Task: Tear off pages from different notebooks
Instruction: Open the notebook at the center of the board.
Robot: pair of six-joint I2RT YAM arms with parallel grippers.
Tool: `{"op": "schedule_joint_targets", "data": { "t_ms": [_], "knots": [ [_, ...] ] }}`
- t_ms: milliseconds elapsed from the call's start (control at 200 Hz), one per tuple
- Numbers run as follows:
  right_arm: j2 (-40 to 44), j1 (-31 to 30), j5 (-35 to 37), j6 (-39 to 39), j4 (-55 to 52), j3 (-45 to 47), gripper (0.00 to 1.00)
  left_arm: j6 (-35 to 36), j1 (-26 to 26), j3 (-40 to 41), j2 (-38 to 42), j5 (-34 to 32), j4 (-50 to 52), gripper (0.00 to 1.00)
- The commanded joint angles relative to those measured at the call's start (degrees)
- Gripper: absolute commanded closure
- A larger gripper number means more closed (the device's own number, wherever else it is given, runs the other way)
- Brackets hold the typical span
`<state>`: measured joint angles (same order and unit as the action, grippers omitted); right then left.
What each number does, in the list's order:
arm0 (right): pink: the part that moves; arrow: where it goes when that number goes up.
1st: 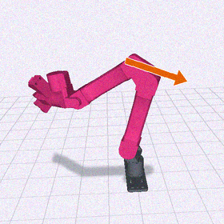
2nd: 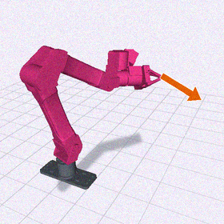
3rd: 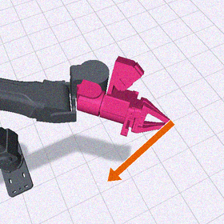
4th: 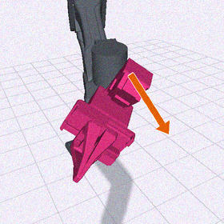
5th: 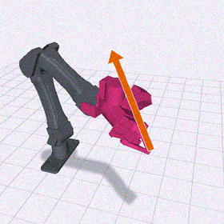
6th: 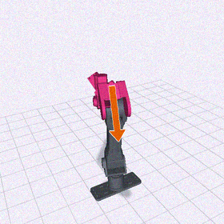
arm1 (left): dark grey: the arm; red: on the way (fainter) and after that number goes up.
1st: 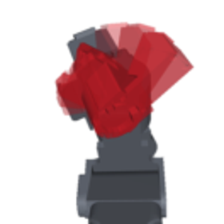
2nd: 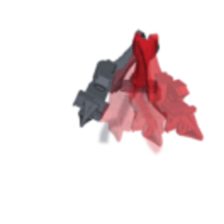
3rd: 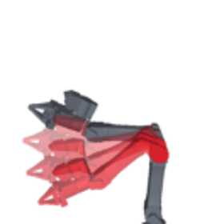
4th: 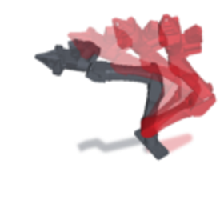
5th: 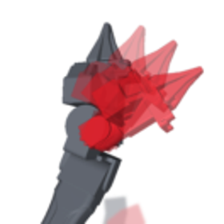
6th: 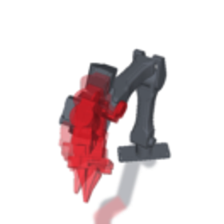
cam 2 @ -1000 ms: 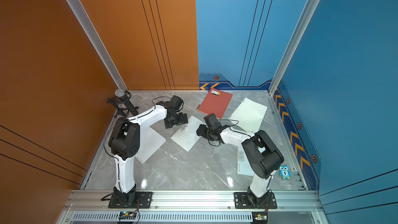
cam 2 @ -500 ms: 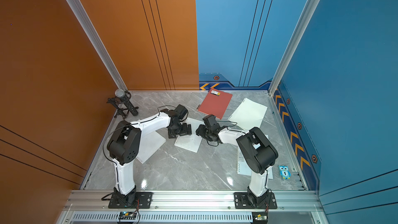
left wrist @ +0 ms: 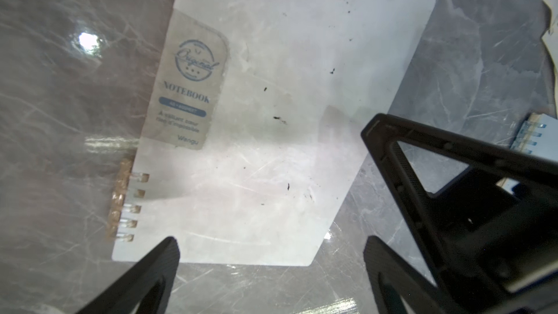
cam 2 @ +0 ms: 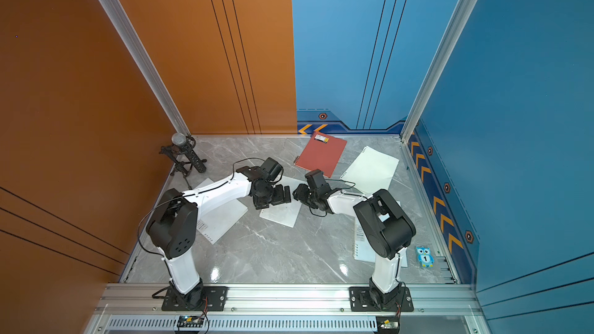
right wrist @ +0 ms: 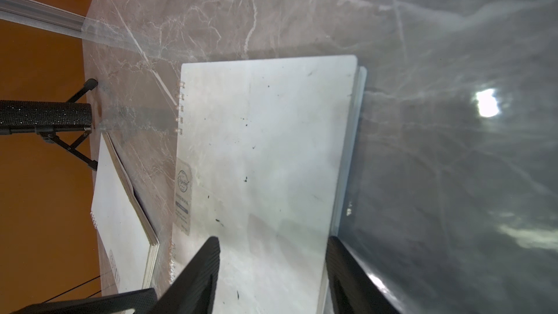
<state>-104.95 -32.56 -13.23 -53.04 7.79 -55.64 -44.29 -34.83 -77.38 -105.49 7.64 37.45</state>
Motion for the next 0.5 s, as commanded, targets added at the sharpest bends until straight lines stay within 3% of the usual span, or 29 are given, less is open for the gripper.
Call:
{"op": "schedule_joint_targets", "data": {
  "t_ms": [0, 240, 496],
  "knots": [
    [1.0, 0.3, -1.9, -0.8, 1.4, -0.7, 0.42, -0.3, 1.9, 2.1, 3.0, 0.7, 0.3, 0.02],
    [0.9, 0.2, -3.1, -0.5, 0.8, -3.1, 0.42, 2.0, 10.3, 6.4, 8.5, -0.3, -0.3, 0.02],
    [0.7, -0.4, -3.5, 0.7, -2.1, -7.3, 0.41, 3.9, 16.4, 7.5, 11.7, 3.3, -2.3, 0.02]
  ]
}}
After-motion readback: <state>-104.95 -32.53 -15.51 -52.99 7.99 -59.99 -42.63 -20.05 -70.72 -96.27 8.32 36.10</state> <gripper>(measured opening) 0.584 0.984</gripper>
